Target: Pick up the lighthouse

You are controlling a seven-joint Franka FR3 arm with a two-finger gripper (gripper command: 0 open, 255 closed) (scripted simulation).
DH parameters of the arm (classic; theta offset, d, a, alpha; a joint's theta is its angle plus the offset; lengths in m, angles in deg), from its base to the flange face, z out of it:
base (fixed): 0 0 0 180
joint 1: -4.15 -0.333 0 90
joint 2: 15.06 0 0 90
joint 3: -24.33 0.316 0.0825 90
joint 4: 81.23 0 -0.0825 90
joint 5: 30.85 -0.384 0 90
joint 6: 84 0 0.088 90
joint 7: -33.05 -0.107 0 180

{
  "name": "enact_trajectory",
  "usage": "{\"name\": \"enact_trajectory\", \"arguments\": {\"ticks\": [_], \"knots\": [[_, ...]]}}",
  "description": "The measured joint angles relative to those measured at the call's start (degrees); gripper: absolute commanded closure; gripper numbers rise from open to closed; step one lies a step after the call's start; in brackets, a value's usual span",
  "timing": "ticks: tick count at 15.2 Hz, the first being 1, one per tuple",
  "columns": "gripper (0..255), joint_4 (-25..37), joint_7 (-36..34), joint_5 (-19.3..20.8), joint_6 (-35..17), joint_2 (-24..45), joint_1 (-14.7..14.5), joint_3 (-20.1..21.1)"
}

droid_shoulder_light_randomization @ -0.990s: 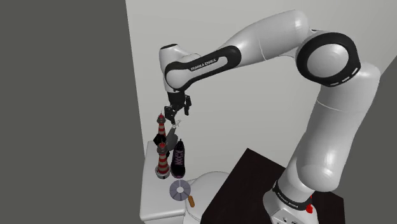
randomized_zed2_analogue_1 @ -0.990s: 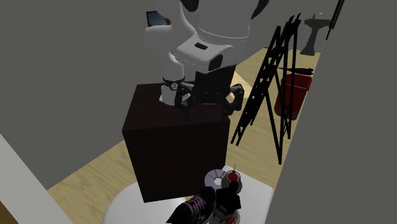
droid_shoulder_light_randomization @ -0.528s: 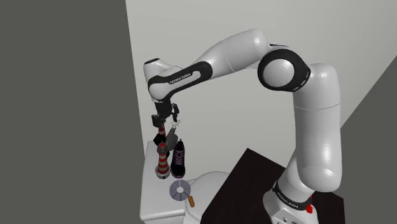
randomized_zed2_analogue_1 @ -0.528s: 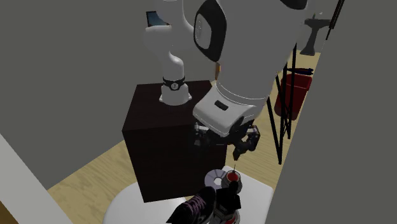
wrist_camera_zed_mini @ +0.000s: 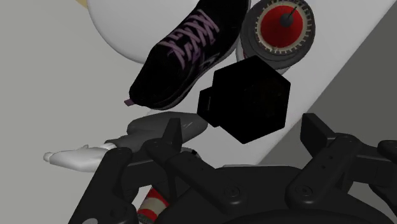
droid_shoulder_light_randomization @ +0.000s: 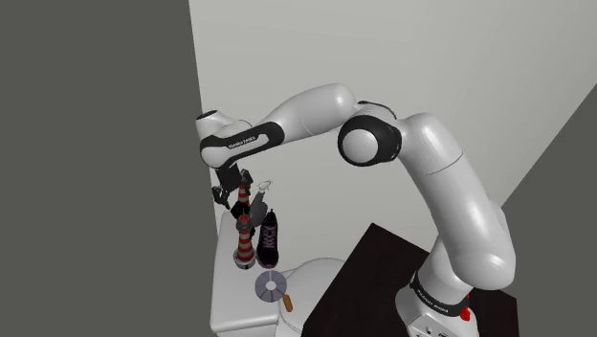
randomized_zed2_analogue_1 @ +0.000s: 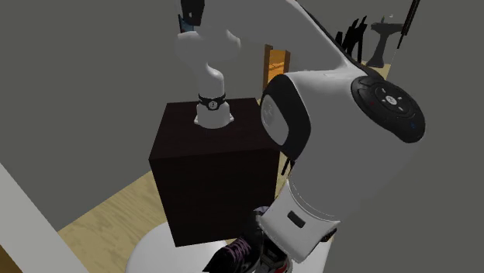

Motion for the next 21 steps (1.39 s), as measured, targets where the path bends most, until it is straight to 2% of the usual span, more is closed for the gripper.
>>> {"name": "enact_trajectory", "arguments": {"ticks": [2,8,9,21], "knots": [[0,2.6,-0.1,0.1,0.4,2.4,-0.3,-0.1],[0,3.0,-0.5,0.3,-2.1,5.3,-0.5,-0.3],[255,3.0,-0.5,0.3,-2.2,5.5,-0.4,-0.3],[255,2.8,-0.4,0.3,-1.9,5.0,-0.4,-0.3]]}}
